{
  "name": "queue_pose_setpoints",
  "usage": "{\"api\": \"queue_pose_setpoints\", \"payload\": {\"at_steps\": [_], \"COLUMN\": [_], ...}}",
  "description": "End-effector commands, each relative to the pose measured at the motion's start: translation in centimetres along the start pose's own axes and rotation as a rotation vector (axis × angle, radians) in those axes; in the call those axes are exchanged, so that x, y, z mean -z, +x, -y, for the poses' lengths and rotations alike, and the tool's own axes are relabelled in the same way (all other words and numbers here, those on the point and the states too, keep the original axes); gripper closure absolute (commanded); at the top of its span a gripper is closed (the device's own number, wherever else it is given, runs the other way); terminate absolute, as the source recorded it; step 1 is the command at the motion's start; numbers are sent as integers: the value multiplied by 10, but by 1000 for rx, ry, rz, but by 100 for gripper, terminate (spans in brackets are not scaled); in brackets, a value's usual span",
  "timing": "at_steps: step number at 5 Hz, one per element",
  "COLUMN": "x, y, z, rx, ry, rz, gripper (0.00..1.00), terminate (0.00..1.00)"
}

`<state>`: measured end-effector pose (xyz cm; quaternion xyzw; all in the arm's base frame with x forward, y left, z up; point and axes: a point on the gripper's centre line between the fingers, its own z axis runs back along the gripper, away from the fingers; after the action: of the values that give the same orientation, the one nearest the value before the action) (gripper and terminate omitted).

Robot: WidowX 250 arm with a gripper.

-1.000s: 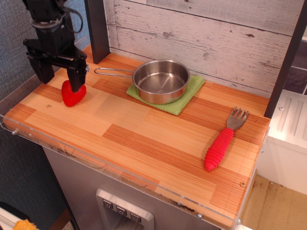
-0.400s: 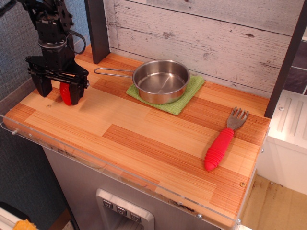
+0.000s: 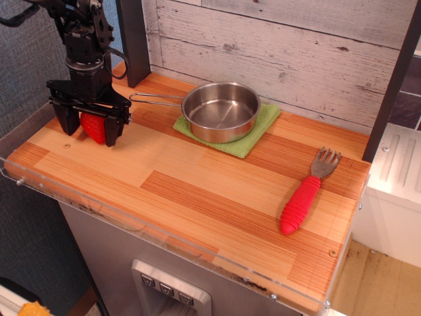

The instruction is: Put red ball on the vessel

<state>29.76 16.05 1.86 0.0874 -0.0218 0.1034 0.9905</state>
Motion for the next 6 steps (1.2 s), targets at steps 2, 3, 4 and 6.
{"api": "queue_pose_setpoints", "payload": {"at_steps": [2,3,4,6], "x": [-50,-97,-115,-95], "y": [3,8,28,62], "z": [9,34,66,117], "rx": [6,22,70,164], "ry": [-66,-120,-161,-166], "rz": [116,172,219,176], "gripper": [100,100,100,100], "terminate": [0,0,0,0]}}
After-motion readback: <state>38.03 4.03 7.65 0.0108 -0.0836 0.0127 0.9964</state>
